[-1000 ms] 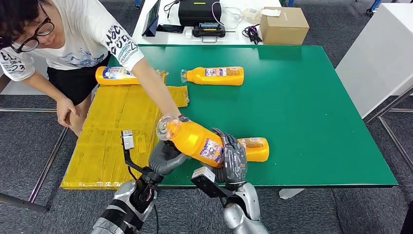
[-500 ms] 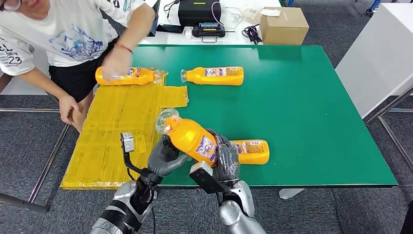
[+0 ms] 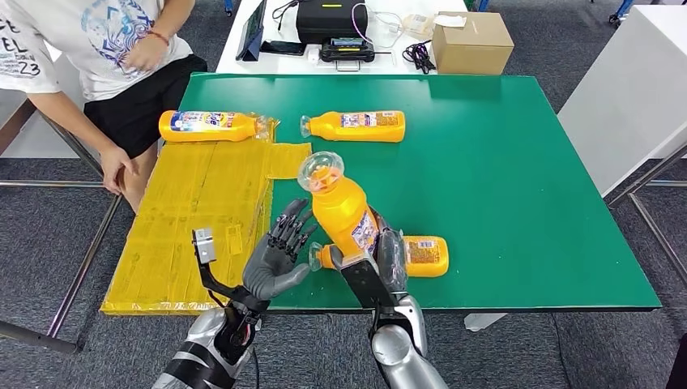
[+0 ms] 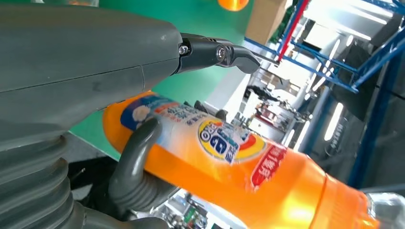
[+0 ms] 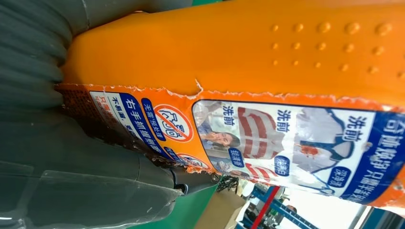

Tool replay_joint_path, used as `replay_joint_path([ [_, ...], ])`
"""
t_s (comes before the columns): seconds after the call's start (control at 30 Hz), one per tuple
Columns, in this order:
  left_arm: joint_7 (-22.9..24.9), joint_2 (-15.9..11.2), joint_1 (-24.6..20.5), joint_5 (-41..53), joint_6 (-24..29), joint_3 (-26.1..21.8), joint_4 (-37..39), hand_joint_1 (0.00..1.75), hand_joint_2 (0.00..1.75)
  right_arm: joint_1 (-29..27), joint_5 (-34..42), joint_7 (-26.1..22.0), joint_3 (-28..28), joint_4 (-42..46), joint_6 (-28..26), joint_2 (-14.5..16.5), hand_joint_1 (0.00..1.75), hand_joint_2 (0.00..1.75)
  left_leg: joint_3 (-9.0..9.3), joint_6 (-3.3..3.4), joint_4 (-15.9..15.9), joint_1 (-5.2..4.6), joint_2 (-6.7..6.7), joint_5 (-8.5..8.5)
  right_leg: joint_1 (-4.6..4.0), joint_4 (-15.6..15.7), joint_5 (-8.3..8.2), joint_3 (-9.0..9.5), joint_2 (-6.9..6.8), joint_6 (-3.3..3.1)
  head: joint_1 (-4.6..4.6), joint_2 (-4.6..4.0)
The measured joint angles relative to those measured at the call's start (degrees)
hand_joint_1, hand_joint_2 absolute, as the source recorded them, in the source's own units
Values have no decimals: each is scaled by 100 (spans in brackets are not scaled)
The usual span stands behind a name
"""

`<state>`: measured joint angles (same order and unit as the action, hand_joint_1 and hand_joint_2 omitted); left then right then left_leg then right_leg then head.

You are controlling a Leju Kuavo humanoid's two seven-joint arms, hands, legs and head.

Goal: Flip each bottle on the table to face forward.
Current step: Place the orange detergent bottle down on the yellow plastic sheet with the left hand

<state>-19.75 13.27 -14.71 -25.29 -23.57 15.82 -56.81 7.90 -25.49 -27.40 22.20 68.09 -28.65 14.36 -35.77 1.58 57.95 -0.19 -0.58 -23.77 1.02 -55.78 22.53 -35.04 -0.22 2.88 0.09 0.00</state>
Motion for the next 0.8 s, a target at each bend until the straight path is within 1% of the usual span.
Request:
replay_joint_path([
  [0.27,13,0,50,-48,-61,0,-38,0,175,-9,4,0,-50,34,16,0,175,175,0,0,0,0,0,0,0,0,0,0,0,0,0,0],
  [0.4,141,6,52,-153,-140,0,-30,0,175,14,-224,64,-23,-60,213,66,175,175,-1,0,0,0,1,0,0,0,0,0,0,0,0,0],
  [0.6,153,27,13,-52,32,-1,32,0,175,132,-549,150,334,-713,345,311,175,175,0,-1,0,5,1,0,-3,-1,0,-1,0,0,0,0],
  [0.8,208,26,-34,-13,107,-46,102,0,175,314,-584,175,656,-1327,459,378,175,175,-1,-1,0,3,1,1,-2,0,0,0,0,0,2,0],
])
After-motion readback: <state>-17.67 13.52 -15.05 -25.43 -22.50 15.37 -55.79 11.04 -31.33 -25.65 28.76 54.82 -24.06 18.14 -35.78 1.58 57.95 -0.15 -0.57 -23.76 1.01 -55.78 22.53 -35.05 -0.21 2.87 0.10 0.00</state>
